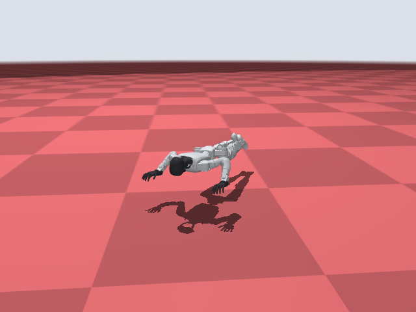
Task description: Stand up
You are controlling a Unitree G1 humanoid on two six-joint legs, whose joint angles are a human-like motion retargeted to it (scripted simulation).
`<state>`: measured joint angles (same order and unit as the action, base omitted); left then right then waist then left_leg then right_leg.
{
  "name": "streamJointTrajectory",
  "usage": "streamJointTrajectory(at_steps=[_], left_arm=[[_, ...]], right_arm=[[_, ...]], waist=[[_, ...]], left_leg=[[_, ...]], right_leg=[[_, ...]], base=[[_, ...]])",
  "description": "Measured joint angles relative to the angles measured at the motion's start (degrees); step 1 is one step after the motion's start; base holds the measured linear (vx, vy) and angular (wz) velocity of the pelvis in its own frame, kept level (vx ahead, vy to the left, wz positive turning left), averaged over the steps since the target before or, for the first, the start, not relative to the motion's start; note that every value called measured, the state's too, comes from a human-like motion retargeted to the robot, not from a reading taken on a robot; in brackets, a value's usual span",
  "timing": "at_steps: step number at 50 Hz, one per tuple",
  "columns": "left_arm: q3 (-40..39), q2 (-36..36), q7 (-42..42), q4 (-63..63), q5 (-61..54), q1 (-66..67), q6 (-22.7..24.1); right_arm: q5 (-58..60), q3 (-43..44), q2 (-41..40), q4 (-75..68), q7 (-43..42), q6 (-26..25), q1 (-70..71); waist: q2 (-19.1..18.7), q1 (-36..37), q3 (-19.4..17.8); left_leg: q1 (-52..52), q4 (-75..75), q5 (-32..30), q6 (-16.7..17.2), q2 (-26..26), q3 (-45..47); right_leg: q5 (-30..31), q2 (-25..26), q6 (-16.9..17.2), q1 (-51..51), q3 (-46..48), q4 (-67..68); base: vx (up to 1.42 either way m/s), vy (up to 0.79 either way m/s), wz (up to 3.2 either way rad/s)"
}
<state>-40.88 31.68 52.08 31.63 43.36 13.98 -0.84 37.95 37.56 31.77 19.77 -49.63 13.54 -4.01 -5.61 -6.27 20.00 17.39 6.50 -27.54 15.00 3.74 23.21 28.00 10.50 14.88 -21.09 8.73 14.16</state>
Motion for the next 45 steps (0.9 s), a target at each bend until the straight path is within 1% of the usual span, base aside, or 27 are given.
streamJointTrajectory(at_steps=[1,2,3,4,6,7,8,9,11,13,14,18,21,22,23,25,27,28,29,30,32,34,37,39,42,43,45], left_arm=[[1.2,-0.5,1.7,-0.2,-0.5,0.7,0.4],[2.3,-0.7,5.1,-0.7,-0.9,1.8,0.8],[3.2,-0.3,12.0,-1.7,-0.9,3.7,1.0],[3.6,0.1,15.1,-2.2,-0.9,4.3,0.7],[4.3,1.4,16.5,-3.4,-0.9,4.5,-1.0],[5.2,3.1,17.1,-4.9,-1.7,5.1,-2.5],[7.0,6.4,18.1,-7.9,-3.8,6.3,-4.6],[8.0,8.1,18.4,-9.1,-4.8,6.6,-5.3],[9.1,10.4,18.7,-10.0,-5.6,6.6,-5.4],[12.5,15.5,20.5,-14.4,-8.2,6.6,-6.8],[13.6,16.9,21.0,-15.8,-9.0,6.4,-7.2],[15.9,19.7,21.5,-18.5,-10.4,5.2,-7.3],[18.3,22.2,22.0,-21.1,-11.9,3.4,-7.3],[20.0,23.5,22.5,-23.1,-12.9,1.5,-6.9],[23.6,25.8,23.6,-27.4,-14.5,-2.8,-5.8],[25.5,26.7,24.0,-29.6,-15.6,-5.7,-4.7],[27.4,27.0,24.0,-31.9,-16.1,-8.8,-3.2],[30.3,27.7,24.1,-35.9,-16.4,-13.7,-1.2],[31.6,27.6,24.2,-37.4,-16.6,-15.8,-0.4],[31.9,27.2,24.1,-37.8,-16.6,-16.5,-0.1],[34.7,27.2,24.3,-41.9,-15.6,-20.9,1.5],[36.8,26.9,24.7,-44.8,-14.9,-24.3,2.6],[39.9,26.1,25.6,-49.0,-12.9,-29.7,4.7],[42.0,25.6,26.2,-51.8,-11.0,-34.3,6.3],[45.9,24.8,27.2,-55.3,-8.2,-40.8,7.7],[47.1,24.4,27.4,-56.4,-7.3,-42.7,8.0],[49.3,23.7,28.2,-58.5,-5.6,-46.0,8.6]], right_arm=[[-0.2,-0.8,0.2,-0.1,-1.8,-0.1,0.0],[-0.6,-2.2,0.9,-0.8,-4.4,-0.3,-0.5],[-1.4,-5.0,2.6,-2.6,-8.8,-0.7,-2.1],[-1.8,-6.4,3.7,-3.4,-10.5,-0.8,-2.7],[-2.6,-8.0,5.7,-4.2,-11.8,-0.7,-3.2],[-3.6,-9.7,7.6,-5.4,-13.7,-0.8,-3.7],[-5.8,-13.0,11.0,-8.2,-17.7,-1.0,-4.7],[-6.7,-14.7,12.9,-9.6,-19.4,-1.2,-5.3],[-7.6,-16.4,15.7,-11.1,-20.4,-1.6,-5.8],[-10.8,-21.3,20.2,-15.9,-23.4,-2.9,-5.8],[-11.7,-22.6,21.4,-17.3,-24.2,-3.2,-5.6],[-12.4,-24.4,23.9,-19.7,-24.9,-3.6,-4.2],[-13.0,-26.0,25.6,-22.0,-25.2,-3.8,-2.7],[-13.3,-26.7,26.0,-23.5,-25.4,-3.9,-1.7],[-13.6,-28.1,26.3,-26.6,-25.8,-3.8,0.4],[-13.3,-28.2,27.1,-28.1,-25.9,-4.3,1.5],[-12.2,-27.5,26.9,-28.1,-26.1,-5.8,2.0],[-10.8,-26.6,25.7,-27.7,-26.2,-7.8,2.2],[-10.1,-26.0,25.3,-27.5,-26.3,-8.6,2.2],[-9.8,-25.7,25.2,-27.4,-26.3,-8.9,2.2],[-8.6,-24.8,23.8,-25.7,-26.4,-10.9,1.2],[-8.2,-24.1,23.1,-24.5,-26.2,-12.0,0.1],[-8.6,-23.4,22.0,-22.8,-26.0,-13.7,-2.3],[-8.9,-22.5,20.6,-21.7,-26.3,-15.0,-4.1],[-9.2,-21.1,18.3,-20.5,-27.2,-16.7,-6.8],[-9.3,-20.8,17.4,-20.4,-27.5,-17.1,-7.3],[-9.4,-20.7,15.8,-20.6,-27.9,-17.3,-7.6]], waist=[[0.1,-0.2,0.3],[-0.1,-0.1,0.9],[-0.7,0.5,2.0],[-1.0,0.5,2.6],[-1.1,-0.1,3.0],[-1.3,-0.4,3.5],[-1.6,-0.7,4.8],[-1.7,-1.0,5.2],[-1.5,-1.7,5.6],[-1.2,-1.6,7.2],[-1.1,-1.7,7.7],[-1.0,-2.1,8.2],[-0.8,-2.0,8.0],[-0.6,-1.7,7.3],[-0.1,-1.0,5.4],[0.5,-1.6,4.4],[0.8,-2.2,3.3],[1.0,-2.0,1.6],[1.1,-2.4,1.1],[1.1,-3.3,1.1],[1.7,-5.0,-0.2],[3.4,-7.1,-1.2],[8.1,-10.8,-2.4],[12.0,-11.9,-3.6],[16.8,-13.7,-5.4],[18.6,-14.5,-6.0],[21.9,-16.7,-7.1]], left_leg=[[0.0,0.0,0.0,0.0,0.0,-0.1],[-0.2,0.1,0.2,0.0,0.1,0.0],[-0.9,0.6,0.7,0.0,0.7,0.4],[-1.0,0.6,0.9,0.0,0.7,0.3],[-0.6,0.3,1.1,0.0,0.4,-0.1],[-0.8,0.3,1.1,0.0,0.5,-0.1],[-1.6,0.7,1.2,0.0,1.2,0.1],[-1.8,0.8,1.2,0.0,1.1,-0.1],[-1.8,0.6,1.3,0.0,0.6,-0.8],[-3.7,1.0,1.7,0.0,1.3,-0.9],[-4.2,1.0,1.7,0.0,1.2,-1.3],[-4.9,0.8,1.9,0.0,0.6,-3.6],[-6.0,0.9,2.9,0.0,0.3,-5.6],[-6.9,1.3,3.5,0.0,0.4,-6.4],[-9.0,2.2,4.6,0.0,1.0,-7.0],[-9.9,2.3,5.6,0.0,0.1,-7.9],[-10.6,2.7,6.5,0.0,-0.1,-8.2],[-11.5,4.0,7.2,0.0,0.8,-8.3],[-11.9,4.6,7.2,0.0,1.0,-8.2],[-12.0,5.0,6.7,0.0,0.9,-8.0],[-13.2,7.1,5.9,0.0,2.4,-8.3],[-14.1,9.5,5.7,0.0,2.4,-9.1],[-14.0,16.3,5.4,0.0,2.0,-9.9],[-12.6,23.2,6.6,0.0,1.6,-10.5],[-11.8,32.8,8.7,0.0,1.7,-11.4],[-11.6,36.1,9.2,0.0,2.1,-10.9],[-10.9,42.9,10.3,0.0,2.1,-10.9]], right_leg=[[-0.2,0.0,0.0,-0.1,-0.1,0.2],[-0.5,0.3,0.0,0.1,-0.2,0.3],[-0.9,0.8,-0.1,0.8,-0.5,0.5],[-1.1,0.8,-0.1,0.9,-0.6,0.6],[-1.5,0.6,0.0,0.5,-0.6,0.9],[-1.8,0.8,0.0,0.6,-0.6,1.2],[-2.3,1.3,-0.1,1.5,-0.7,1.7],[-2.5,1.3,-0.1,1.6,-0.8,1.9],[-2.5,1.0,-0.1,1.2,-1.2,2.2],[-2.8,1.9,-0.2,3.1,-2.0,2.5],[-2.9,1.9,-0.1,3.5,-2.3,2.5],[-3.9,1.6,0.0,3.7,-2.2,3.3],[-5.2,2.0,0.0,4.2,-3.2,4.0],[-5.5,2.4,-0.1,5.3,-3.9,3.9],[-5.5,3.2,-0.1,7.9,-4.7,3.2],[-4.9,3.2,-0.1,8.5,-7.1,2.7],[-2.9,3.4,-0.1,9.2,-8.4,1.2],[0.2,4.2,-0.2,11.7,-9.1,-2.5],[1.5,4.2,-0.2,12.4,-9.9,-4.0],[1.9,3.8,-0.2,12.2,-10.8,-4.4],[2.0,4.2,-1.3,13.8,-10.5,-5.6],[2.0,3.0,-1.1,14.0,-10.2,-5.2],[2.0,0.0,-1.5,14.6,-10.3,-5.3],[2.0,-1.4,-2.9,16.3,-11.8,-6.6],[2.0,-1.5,-6.2,18.6,-13.8,-8.1],[2.0,-1.7,-6.8,18.9,-14.4,-7.1],[2.0,-3.2,-6.0,19.6,-18.6,-5.7]], base=[[0.00,0.00,0.00],[0.00,0.00,0.00],[0.00,0.00,0.00],[0.00,0.01,-0.47],[-0.02,0.03,-0.67],[-0.04,0.01,-0.71],[-0.02,0.01,-1.06],[-0.01,0.01,-1.32],[-0.03,0.02,-1.98],[-0.04,0.01,-3.26],[0.02,0.01,-2.54],[0.00,0.06,-1.06],[0.08,0.09,-2.73],[0.08,0.07,-8.13],[0.06,0.08,-9.37],[0.00,0.08,-5.19],[-0.05,0.02,-2.53],[-0.10,-0.06,-3.29],[-0.14,-0.09,-1.93],[-0.22,-0.09,-0.30],[-0.32,-0.09,-0.53],[-0.41,-0.14,-0.41],[-0.43,-0.17,-0.31],[-0.46,-0.16,-0.34],[-0.49,-0.13,-0.32],[-0.55,-0.10,-0.45],[-0.52,-0.07,-0.42]])
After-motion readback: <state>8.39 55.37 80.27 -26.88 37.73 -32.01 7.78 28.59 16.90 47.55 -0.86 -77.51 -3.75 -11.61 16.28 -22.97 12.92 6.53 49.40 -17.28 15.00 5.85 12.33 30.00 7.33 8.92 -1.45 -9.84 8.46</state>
